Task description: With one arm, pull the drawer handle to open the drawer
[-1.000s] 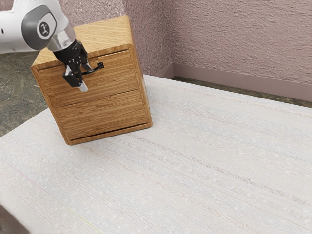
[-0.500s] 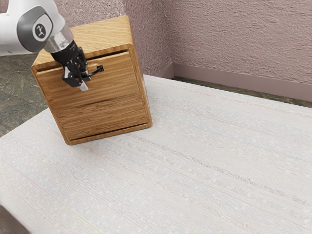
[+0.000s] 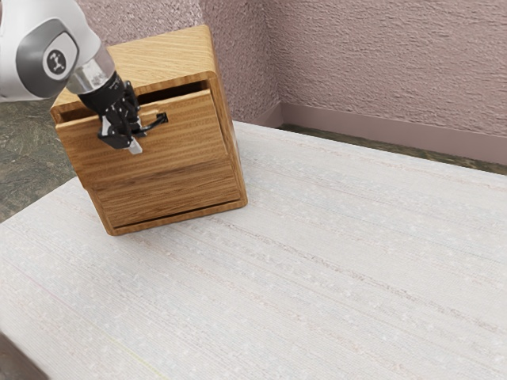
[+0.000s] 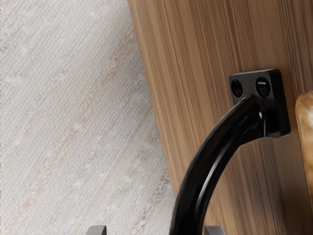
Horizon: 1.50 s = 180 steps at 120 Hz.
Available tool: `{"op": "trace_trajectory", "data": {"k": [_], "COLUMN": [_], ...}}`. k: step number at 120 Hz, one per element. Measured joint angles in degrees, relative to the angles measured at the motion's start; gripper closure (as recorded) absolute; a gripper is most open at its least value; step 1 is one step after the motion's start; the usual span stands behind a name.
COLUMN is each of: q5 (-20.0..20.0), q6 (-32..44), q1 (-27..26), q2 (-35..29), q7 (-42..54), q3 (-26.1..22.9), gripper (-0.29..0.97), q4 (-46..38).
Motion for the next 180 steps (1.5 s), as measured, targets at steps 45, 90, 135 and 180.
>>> {"op": "trace_trajectory", "data": {"k": [45,90,135,180], "q5": [-0.01,0.34,0.43,0.56], "q6": [2.38,2.80,4.09,6.29], "q1": [-0.32,-2.10,-3.10,-4.13], "q2": [-5.17,-8.77,-12.00,-15.89], "q7": [-3.60,-6.66,-8.33,-9.26], "q3": [-0.83,-0.14,-0.07,-0.07], "gripper": [0.47,0.47,0.47,0.47], "q4": [-7.17,-11.19,-15.63,-20.46]}}
